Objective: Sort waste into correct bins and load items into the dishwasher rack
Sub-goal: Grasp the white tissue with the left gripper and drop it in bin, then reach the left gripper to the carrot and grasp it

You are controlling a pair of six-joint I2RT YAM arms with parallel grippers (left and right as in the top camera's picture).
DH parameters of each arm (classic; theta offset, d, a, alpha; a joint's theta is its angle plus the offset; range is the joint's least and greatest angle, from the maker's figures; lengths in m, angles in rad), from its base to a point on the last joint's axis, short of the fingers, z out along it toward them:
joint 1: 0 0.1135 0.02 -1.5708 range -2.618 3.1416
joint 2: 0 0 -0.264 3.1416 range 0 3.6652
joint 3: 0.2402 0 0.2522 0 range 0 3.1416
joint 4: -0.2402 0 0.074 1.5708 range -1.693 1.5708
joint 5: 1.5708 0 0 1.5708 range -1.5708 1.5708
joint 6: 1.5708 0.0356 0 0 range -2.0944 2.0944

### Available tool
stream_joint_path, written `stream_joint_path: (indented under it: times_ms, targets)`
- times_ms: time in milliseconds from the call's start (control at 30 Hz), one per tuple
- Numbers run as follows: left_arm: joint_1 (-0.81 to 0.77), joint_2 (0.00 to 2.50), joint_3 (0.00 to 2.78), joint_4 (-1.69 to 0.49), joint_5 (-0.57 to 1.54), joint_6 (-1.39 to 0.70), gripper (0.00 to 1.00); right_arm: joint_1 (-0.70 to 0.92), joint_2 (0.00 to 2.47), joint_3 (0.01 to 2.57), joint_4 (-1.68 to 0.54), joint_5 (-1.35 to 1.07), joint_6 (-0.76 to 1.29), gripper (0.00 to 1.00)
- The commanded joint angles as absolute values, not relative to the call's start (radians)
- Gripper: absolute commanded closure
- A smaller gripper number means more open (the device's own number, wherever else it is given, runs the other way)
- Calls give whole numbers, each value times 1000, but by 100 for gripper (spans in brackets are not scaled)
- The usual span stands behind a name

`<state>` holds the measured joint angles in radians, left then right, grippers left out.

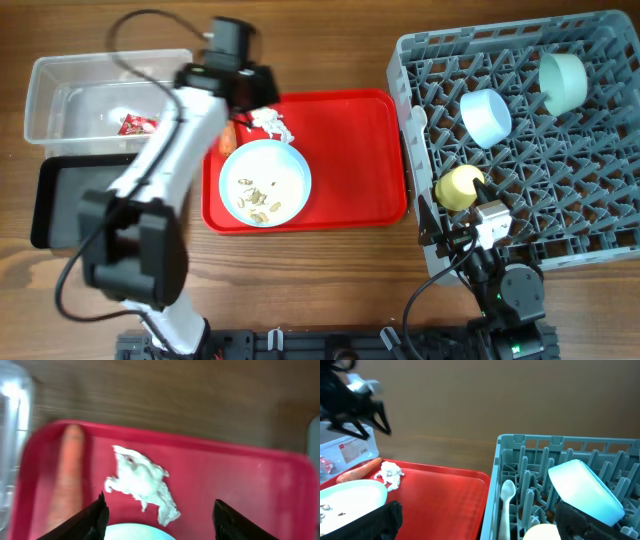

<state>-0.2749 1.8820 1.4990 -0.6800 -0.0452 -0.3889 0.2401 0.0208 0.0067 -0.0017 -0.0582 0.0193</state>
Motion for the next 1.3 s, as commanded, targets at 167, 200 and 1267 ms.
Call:
stream_joint_path:
  times_ms: [167, 200, 1267]
  targets:
    - [-319, 2094, 1505, -647, -252, -451, 36, 236, 7, 5, 2, -49, 3, 0]
    - [-317, 2104, 1505, -646, -250, -471, 35, 236, 7, 5, 2, -49, 3, 0]
    - [119, 1922, 1648, -812, -160, -411, 31, 236, 7, 5, 2, -49, 2, 0]
